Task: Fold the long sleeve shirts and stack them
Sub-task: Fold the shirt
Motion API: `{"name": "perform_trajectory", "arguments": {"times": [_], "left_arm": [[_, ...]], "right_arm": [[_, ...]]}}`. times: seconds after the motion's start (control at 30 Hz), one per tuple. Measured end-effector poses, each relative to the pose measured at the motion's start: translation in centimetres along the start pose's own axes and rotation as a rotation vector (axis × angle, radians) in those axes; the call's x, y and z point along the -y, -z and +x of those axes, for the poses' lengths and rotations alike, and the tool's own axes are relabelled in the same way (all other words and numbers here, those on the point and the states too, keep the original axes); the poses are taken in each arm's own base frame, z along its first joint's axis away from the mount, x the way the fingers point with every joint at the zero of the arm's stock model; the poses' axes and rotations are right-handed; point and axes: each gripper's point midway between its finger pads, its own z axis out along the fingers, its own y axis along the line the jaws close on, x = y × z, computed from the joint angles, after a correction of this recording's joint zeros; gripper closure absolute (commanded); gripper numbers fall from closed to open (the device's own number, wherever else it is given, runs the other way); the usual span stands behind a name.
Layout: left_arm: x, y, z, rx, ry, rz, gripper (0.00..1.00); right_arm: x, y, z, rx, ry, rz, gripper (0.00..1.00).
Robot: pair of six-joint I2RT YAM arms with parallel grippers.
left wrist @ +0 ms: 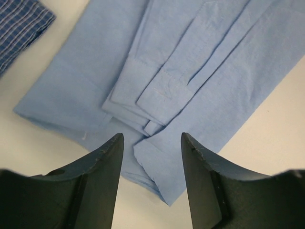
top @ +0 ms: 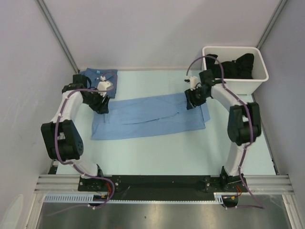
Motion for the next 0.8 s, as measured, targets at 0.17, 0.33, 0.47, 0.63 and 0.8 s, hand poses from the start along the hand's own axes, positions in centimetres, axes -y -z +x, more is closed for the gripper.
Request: {"name": "perform_trajectory", "arguments": {"times": [0.17, 0.33, 0.47, 0.63, 0.8], "left_arm": [[2.6, -2.1, -0.1, -0.038, -0.164, 0.069, 0.46], [8.2, -4.3, 2.7, -0.123, -0.348, 0.192, 0.45], [11.5, -4.3, 6.3, -0.195, -0.463, 0.256, 0.44], [11.5, -4.0, 10.4, -0.291, -0.534, 0.233, 0.44], [11.0, -4.5, 14.7, -0.397, -0.593, 0.208, 0.54]], "right_arm": [[-0.7, 5.7, 2.7, 0.043, -0.036, 0.053, 0.52], [-2.4, 4.5, 8.7, -0.092, -0.041, 0.04, 0.55], [-2.7, 3.2, 12.4, -0.201, -0.005, 0.044, 0.52], [-2.6, 2.3, 15.2, -0.272, 0.092, 0.07, 0.56], [-1.1, 2.1, 14.8, -0.271, 0.172, 0.153, 0.73]]}}
